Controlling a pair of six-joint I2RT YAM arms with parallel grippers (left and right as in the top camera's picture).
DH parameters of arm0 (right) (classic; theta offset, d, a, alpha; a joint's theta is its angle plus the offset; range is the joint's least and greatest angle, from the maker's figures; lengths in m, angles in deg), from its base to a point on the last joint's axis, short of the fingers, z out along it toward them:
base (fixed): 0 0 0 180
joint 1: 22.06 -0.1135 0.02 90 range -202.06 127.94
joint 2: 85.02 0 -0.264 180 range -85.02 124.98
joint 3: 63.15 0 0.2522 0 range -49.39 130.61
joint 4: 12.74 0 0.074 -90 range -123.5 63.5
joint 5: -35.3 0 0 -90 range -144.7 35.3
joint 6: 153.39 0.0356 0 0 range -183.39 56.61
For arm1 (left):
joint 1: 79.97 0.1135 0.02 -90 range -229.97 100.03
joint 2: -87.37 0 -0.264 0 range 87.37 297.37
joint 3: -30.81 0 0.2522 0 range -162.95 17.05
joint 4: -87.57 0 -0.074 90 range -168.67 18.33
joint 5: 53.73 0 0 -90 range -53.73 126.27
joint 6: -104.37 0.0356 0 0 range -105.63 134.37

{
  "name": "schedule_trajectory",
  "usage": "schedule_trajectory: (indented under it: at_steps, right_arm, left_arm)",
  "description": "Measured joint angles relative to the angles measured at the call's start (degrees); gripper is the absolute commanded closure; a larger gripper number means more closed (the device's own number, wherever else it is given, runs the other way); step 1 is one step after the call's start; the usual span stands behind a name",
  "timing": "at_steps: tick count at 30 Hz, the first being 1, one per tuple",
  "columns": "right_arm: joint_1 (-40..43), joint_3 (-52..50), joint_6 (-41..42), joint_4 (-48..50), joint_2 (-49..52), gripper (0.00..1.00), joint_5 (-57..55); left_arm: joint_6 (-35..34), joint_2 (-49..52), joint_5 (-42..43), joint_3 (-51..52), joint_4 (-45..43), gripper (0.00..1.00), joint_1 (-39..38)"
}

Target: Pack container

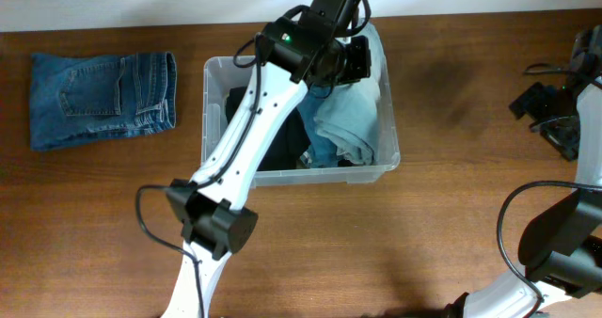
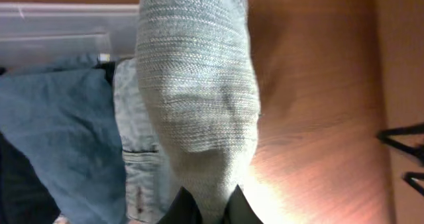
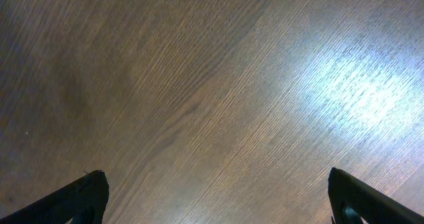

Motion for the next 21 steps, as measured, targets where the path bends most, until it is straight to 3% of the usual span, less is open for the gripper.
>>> schedule_trajectory:
  at_steps: [14, 21]
  right_arm:
    - [0.0, 0.0, 0.0, 0.0, 0.0, 0.02, 0.0]
    - [0.0, 0.0, 0.0, 0.0, 0.0, 0.02, 0.0]
  left_arm:
    - [0.1, 1.9, 1.8, -0.1, 6.8, 0.99, 8.9]
    - [1.6, 1.9, 1.7, -0.1, 12.3, 0.93, 13.9]
